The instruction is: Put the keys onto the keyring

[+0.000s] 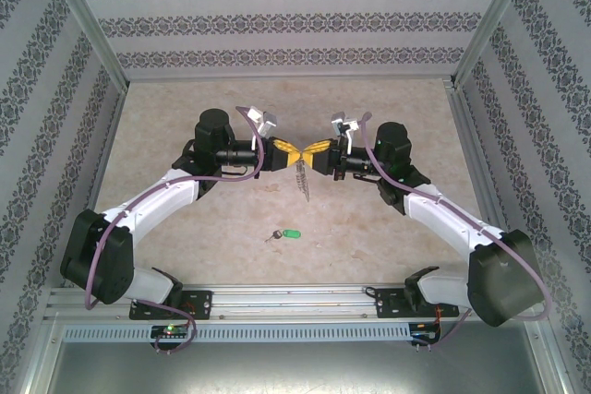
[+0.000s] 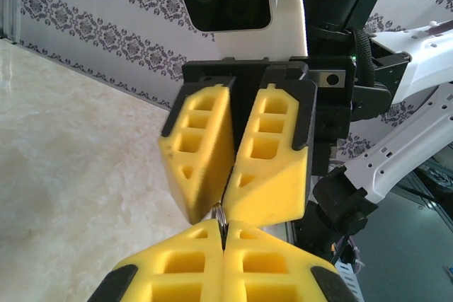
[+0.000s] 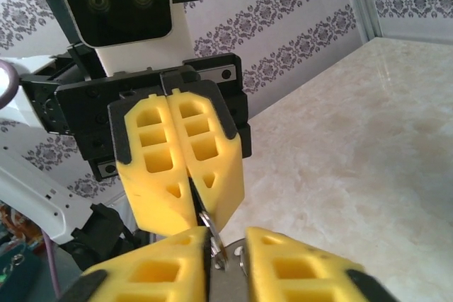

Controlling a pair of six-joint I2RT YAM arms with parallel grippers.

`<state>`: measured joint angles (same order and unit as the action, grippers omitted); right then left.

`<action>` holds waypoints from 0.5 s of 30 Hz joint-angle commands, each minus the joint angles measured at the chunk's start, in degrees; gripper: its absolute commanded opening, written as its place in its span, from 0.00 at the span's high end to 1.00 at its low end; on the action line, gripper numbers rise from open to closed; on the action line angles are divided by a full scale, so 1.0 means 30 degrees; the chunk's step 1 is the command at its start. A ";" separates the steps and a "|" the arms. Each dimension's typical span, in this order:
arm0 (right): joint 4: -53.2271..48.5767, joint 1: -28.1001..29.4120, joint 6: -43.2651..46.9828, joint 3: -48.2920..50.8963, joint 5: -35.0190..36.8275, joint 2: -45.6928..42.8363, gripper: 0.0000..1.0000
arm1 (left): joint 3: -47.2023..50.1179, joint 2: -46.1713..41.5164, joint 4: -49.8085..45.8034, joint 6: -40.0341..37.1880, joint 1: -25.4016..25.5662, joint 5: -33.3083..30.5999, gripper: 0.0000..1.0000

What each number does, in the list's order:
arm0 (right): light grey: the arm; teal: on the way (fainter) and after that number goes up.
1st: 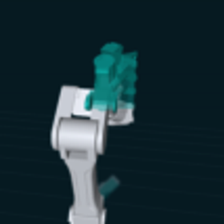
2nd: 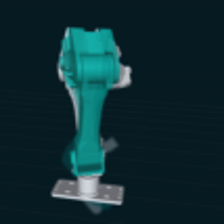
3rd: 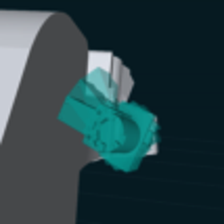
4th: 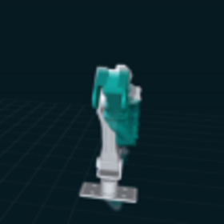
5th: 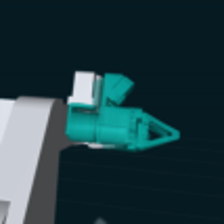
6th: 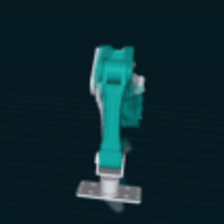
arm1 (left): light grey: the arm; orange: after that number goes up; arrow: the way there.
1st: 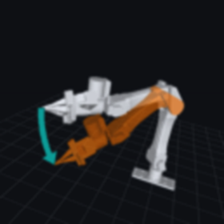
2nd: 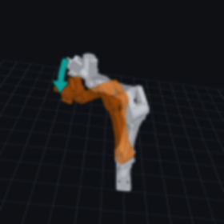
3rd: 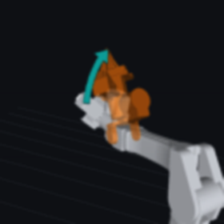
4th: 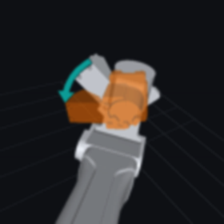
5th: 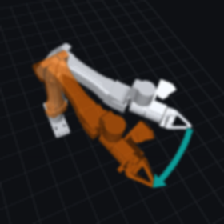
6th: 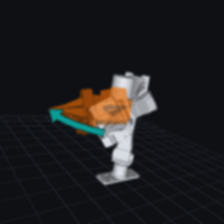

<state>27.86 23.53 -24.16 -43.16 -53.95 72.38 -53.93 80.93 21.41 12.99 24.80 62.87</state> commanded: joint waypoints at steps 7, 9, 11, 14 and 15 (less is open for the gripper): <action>0.0610 0.0266 0.0488 -0.0205 -0.0358 -0.0242 1.00 | -0.0076 -0.0212 0.2087 0.0880 0.0291 0.0511 1.00; 0.0574 0.0146 0.0684 -0.0011 0.0026 -0.0465 1.00 | 0.0271 -0.0495 0.2624 0.1059 0.0283 -0.0388 0.79; 0.0821 -0.0065 0.0712 0.0309 0.0391 -0.0750 1.00 | 0.1151 -0.1331 0.3727 0.1086 0.0278 -0.2553 0.61; 0.1579 -0.0437 0.0322 0.0713 0.0428 -0.1031 1.00 | 0.2056 -0.2551 0.4495 0.1265 0.0275 -0.4819 0.49; 0.1863 -0.0568 0.0172 0.0862 0.0460 -0.1161 1.00 | 0.2158 -0.2842 0.4522 0.1357 0.0263 -0.5256 0.49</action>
<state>28.82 23.14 -23.64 -41.74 -53.32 70.94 -48.69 76.51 28.10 15.99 25.12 54.37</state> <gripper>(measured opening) 0.066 0.501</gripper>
